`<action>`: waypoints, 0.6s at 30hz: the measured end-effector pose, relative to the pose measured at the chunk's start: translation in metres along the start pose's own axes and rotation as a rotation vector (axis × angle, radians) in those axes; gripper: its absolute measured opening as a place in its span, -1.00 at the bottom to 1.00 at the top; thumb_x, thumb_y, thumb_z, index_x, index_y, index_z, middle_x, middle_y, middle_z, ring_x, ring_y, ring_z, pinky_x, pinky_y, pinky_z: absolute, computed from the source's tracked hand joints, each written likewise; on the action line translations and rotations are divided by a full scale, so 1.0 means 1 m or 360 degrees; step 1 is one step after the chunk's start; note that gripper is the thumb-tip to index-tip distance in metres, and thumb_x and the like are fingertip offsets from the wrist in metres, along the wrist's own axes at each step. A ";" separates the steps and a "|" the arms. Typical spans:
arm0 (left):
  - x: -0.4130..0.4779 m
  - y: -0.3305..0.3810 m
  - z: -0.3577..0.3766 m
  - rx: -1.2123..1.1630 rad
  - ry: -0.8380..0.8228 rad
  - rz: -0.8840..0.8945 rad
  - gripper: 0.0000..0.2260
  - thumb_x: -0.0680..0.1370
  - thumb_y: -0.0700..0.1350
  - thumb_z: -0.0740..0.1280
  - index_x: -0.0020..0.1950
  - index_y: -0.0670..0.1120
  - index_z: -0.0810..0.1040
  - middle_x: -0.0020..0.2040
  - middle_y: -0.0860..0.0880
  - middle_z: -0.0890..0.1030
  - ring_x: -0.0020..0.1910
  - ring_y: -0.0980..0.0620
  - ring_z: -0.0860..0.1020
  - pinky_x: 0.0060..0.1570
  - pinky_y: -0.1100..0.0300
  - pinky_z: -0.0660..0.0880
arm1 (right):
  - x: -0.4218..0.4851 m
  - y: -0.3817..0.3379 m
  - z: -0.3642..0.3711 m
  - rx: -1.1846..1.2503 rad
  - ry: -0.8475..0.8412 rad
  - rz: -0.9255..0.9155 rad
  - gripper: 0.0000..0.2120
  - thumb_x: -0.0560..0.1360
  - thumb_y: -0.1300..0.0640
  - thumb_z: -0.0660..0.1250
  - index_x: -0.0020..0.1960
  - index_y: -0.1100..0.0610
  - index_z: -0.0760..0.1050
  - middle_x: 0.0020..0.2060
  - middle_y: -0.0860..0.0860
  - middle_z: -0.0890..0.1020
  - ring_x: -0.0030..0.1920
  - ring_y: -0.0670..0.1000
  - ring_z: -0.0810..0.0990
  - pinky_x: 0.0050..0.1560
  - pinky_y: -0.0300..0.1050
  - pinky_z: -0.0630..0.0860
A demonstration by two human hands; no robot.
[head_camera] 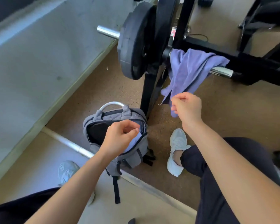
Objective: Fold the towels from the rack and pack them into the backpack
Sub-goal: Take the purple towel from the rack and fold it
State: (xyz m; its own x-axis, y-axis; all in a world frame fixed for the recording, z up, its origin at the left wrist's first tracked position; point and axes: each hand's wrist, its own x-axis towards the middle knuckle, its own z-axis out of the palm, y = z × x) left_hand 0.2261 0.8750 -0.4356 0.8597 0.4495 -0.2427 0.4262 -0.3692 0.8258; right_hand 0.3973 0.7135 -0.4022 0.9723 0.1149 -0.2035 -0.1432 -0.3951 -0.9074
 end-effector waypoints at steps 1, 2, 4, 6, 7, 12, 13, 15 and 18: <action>0.004 0.009 0.005 -0.0023 -0.0016 0.0007 -0.91 0.59 -0.11 0.43 -0.05 0.07 0.71 -0.27 0.19 0.69 -0.25 0.29 0.60 -0.22 0.44 0.42 | 0.009 0.001 -0.004 0.0110 0.0115 0.0056 -0.90 0.44 0.20 0.39 -0.18 0.02 0.58 -0.30 0.01 0.66 -0.26 0.02 0.68 -0.12 0.02 0.63; 0.008 0.018 0.008 -0.0043 -0.0034 0.0015 -0.90 0.59 -0.12 0.43 -0.06 0.08 0.70 -0.29 0.22 0.67 -0.28 0.29 0.59 -0.23 0.43 0.42 | 0.017 0.002 -0.009 0.0211 0.0232 0.0093 -0.93 0.38 0.14 0.42 -0.18 -0.01 0.56 -0.28 0.02 0.67 -0.23 0.07 0.70 -0.07 0.10 0.66; 0.016 0.036 0.015 -0.0093 -0.0068 0.0021 -0.89 0.60 -0.13 0.42 -0.05 0.08 0.70 -0.28 0.20 0.69 -0.29 0.29 0.59 -0.20 0.36 0.46 | 0.039 0.005 -0.018 0.0358 0.0394 0.0111 -0.83 0.25 -0.04 0.43 -0.19 -0.05 0.55 -0.22 0.05 0.69 -0.14 0.14 0.71 -0.02 0.23 0.65; 0.025 0.054 0.021 -0.0121 -0.0086 0.0033 -0.89 0.60 -0.14 0.43 -0.04 0.07 0.70 -0.23 0.12 0.71 -0.27 0.25 0.60 -0.18 0.32 0.50 | 0.053 0.003 -0.022 0.0393 0.0415 0.0041 -0.78 0.26 -0.10 0.43 -0.26 0.04 0.56 -0.28 0.09 0.67 -0.19 0.15 0.68 -0.05 0.24 0.63; 0.030 0.063 0.024 -0.0113 -0.0088 0.0052 -0.88 0.59 -0.16 0.43 -0.04 0.07 0.70 -0.21 0.09 0.72 -0.27 0.24 0.60 -0.18 0.34 0.49 | 0.055 -0.003 -0.022 0.0380 0.0409 -0.0015 -0.75 0.31 -0.10 0.43 -0.28 0.09 0.54 -0.34 0.12 0.64 -0.26 0.13 0.63 -0.12 0.18 0.62; 0.058 0.107 0.033 0.0074 -0.0089 0.0207 -0.85 0.57 -0.17 0.44 -0.02 0.10 0.70 -0.23 0.21 0.67 -0.28 0.33 0.58 -0.20 0.45 0.44 | 0.069 -0.015 -0.022 0.0321 0.0435 -0.0162 -0.55 0.49 0.04 0.46 -0.49 0.04 0.36 -0.60 -0.12 0.41 -0.52 -0.15 0.36 -0.41 -0.30 0.23; 0.063 0.115 0.034 0.0108 -0.0101 0.0229 -0.87 0.57 -0.16 0.43 0.00 0.06 0.71 -0.22 0.21 0.66 -0.28 0.35 0.57 -0.20 0.45 0.44 | 0.072 -0.016 -0.022 0.0359 0.0443 -0.0176 -0.53 0.49 0.08 0.46 -0.50 0.04 0.32 -0.63 -0.13 0.37 -0.53 -0.14 0.32 -0.41 -0.31 0.21; 0.071 0.130 0.036 0.0134 -0.0118 0.0247 -0.88 0.57 -0.18 0.43 0.03 0.00 0.72 -0.22 0.19 0.66 -0.30 0.36 0.56 -0.21 0.47 0.44 | 0.071 -0.019 -0.023 0.0436 0.0409 -0.0254 -0.53 0.49 0.15 0.44 -0.48 0.03 0.27 -0.64 -0.14 0.34 -0.52 -0.14 0.29 -0.41 -0.34 0.21; 0.081 0.147 0.037 0.0126 -0.0069 0.0260 -0.88 0.57 -0.18 0.43 0.06 -0.01 0.71 -0.15 0.15 0.68 -0.24 0.32 0.58 -0.11 0.41 0.51 | 0.061 -0.026 -0.027 0.0496 0.0325 -0.0441 -0.60 0.50 0.18 0.41 -0.43 0.09 0.32 -0.57 -0.11 0.37 -0.46 -0.14 0.31 -0.37 -0.32 0.26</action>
State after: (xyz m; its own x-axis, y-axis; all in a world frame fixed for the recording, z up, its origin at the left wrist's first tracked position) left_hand 0.3691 0.8268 -0.3527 0.9299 0.3434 -0.1318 0.2992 -0.4979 0.8140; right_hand 0.4651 0.7063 -0.3813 0.9938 -0.0167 0.1103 0.1087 -0.0786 -0.9910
